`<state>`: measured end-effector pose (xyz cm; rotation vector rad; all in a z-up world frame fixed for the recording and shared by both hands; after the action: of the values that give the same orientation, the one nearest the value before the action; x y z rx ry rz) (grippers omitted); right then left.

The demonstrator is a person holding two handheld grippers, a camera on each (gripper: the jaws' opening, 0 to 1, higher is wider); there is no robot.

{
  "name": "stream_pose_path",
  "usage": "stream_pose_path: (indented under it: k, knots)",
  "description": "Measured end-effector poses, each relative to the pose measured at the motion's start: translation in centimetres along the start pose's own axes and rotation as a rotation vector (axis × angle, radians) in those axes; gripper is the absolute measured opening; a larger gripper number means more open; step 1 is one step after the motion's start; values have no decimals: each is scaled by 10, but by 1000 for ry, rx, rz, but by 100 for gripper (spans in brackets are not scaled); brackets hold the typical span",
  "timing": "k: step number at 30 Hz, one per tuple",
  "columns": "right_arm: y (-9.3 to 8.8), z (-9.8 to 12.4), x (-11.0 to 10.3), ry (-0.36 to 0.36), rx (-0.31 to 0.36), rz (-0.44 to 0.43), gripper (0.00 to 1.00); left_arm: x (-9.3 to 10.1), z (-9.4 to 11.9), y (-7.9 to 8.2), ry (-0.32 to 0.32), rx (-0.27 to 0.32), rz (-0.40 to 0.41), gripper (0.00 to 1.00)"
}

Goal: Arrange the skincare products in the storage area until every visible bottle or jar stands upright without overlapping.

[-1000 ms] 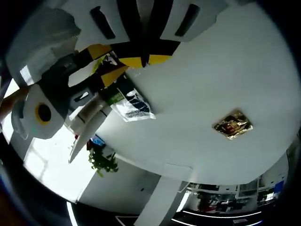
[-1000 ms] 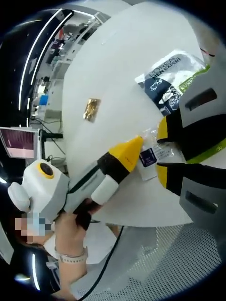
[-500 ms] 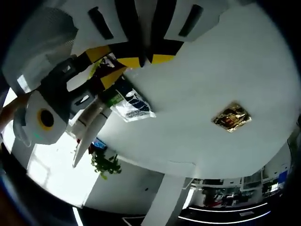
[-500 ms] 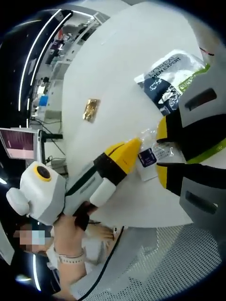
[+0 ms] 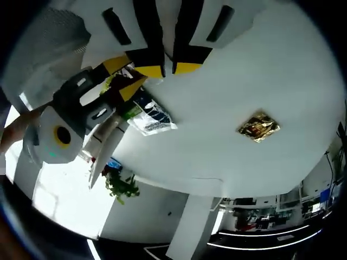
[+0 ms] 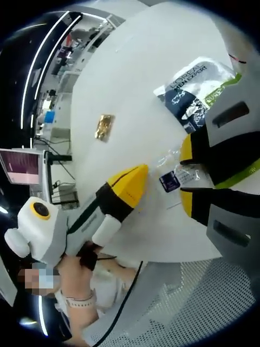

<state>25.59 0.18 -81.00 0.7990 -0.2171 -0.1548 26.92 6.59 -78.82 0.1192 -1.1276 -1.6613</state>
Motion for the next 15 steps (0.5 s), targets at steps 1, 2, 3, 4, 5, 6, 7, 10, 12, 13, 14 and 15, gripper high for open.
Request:
stream_pose_path:
  k: [1, 2, 3, 4, 5, 6, 7, 10, 12, 13, 14, 15]
  knots:
    - [0, 0, 0, 0, 0, -1, 17, -1, -1, -2, 0, -16, -9, 3]
    - [0, 0, 0, 0, 0, -1, 17, -2, -2, -4, 3, -25, -13, 3]
    - [0, 0, 0, -1, -1, -2, 17, -3, -4, -6, 7, -31, -20, 3]
    - [0, 0, 0, -2, -1, -2, 17, -3, -5, -8, 10, -38, -26, 3]
    - [0, 0, 0, -2, -1, -3, 17, -2, -6, -9, 11, -40, -26, 3]
    - [0, 0, 0, -1, -1, -4, 17, -2, -5, -9, 7, -39, -25, 3]
    - [0, 0, 0, -1, -2, -4, 17, 2, -6, -9, 3, -38, -23, 3]
    - [0, 0, 0, -1, -2, -5, 17, 2, -7, -10, 7, -46, -28, 5]
    - [0, 0, 0, 0, -2, -4, 17, -2, -6, -11, 20, -57, -34, 5]
    - [0, 0, 0, 0, -3, -5, 17, -2, -7, -12, 27, -66, -41, 5]
    - [0, 0, 0, -1, -3, -5, 17, -1, -7, -13, 25, -71, -40, 5]
    - [0, 0, 0, -2, -4, -6, 17, -2, -7, -14, 23, -75, -40, 5]
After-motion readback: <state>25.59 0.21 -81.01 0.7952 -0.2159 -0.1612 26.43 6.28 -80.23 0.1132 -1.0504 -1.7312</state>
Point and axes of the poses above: the point that each gripper's makers call its tool centre point, and the gripper's own axes: z roughly backward along the fingers, x roughly to its right, y roughly out of its top, the point moved 3 cm from there along z, roughly backward along the fingers, and after that the axes turned 9 degrees about z, right-handed, at the moved point
